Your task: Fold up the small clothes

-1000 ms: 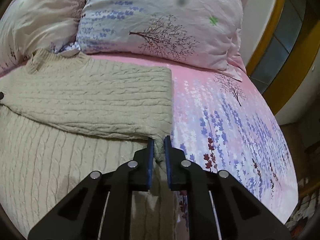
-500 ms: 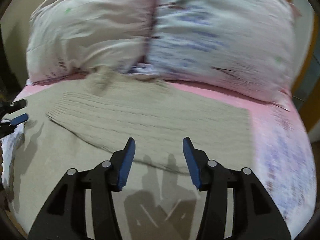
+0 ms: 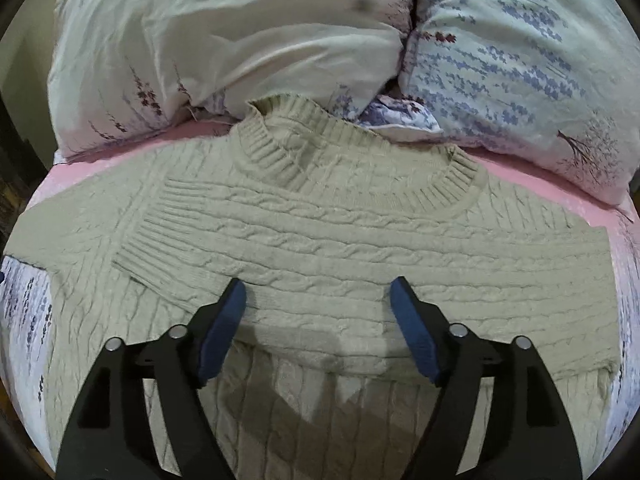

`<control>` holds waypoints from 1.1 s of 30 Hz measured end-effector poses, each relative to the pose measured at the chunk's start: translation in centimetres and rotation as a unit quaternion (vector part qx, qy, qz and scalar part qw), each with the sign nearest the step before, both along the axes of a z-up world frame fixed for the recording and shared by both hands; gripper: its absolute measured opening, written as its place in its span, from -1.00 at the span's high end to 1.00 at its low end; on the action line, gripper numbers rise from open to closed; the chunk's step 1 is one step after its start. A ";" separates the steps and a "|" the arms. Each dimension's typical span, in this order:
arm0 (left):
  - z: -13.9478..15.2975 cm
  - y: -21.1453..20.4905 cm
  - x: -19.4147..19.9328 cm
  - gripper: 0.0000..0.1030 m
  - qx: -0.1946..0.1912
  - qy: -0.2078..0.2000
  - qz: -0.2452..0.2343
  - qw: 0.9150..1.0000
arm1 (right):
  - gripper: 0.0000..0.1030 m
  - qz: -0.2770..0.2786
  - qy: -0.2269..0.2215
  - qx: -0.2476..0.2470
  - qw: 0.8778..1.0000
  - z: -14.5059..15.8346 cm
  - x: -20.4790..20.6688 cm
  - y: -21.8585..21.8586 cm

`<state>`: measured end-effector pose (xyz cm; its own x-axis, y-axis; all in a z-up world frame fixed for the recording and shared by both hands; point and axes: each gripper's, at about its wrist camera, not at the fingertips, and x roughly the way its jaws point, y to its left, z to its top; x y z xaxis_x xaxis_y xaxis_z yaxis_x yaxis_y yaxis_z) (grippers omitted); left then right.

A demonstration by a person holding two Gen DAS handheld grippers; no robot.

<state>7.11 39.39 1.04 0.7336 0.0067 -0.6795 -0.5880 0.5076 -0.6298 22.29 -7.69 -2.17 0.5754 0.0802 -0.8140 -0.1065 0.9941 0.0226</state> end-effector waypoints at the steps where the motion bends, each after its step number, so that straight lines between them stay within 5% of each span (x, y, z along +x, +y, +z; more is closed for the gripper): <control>1: -0.2 0.6 0.1 -0.26 -0.007 0.000 0.004 1.000 | -0.56 -0.006 0.006 0.000 1.000 0.0 0.1 0.0; 7: -1.3 3.6 0.9 -0.11 -0.042 -0.009 0.045 0.998 | -0.96 -0.017 0.033 0.026 0.999 0.0 0.1 -0.8; 24: -2.5 8.8 0.6 0.36 -0.090 -0.048 0.145 0.984 | -0.96 0.022 0.024 0.044 0.999 1.1 -2.7 -1.9; 28: -2.5 9.0 1.0 0.85 -0.082 -0.044 0.149 0.984 | -0.96 0.022 0.011 0.042 0.999 1.8 -4.1 -3.2; 33: 1.6 5.5 2.7 0.89 -0.005 -0.078 0.094 0.992 | -0.96 0.010 0.002 0.053 0.999 2.2 -3.7 -6.0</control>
<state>9.79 44.89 2.61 0.8163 0.1476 -0.5584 -0.5667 0.3916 -0.7249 18.64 -13.66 0.04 0.5702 0.1773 -0.8021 -0.1251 0.9838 0.1285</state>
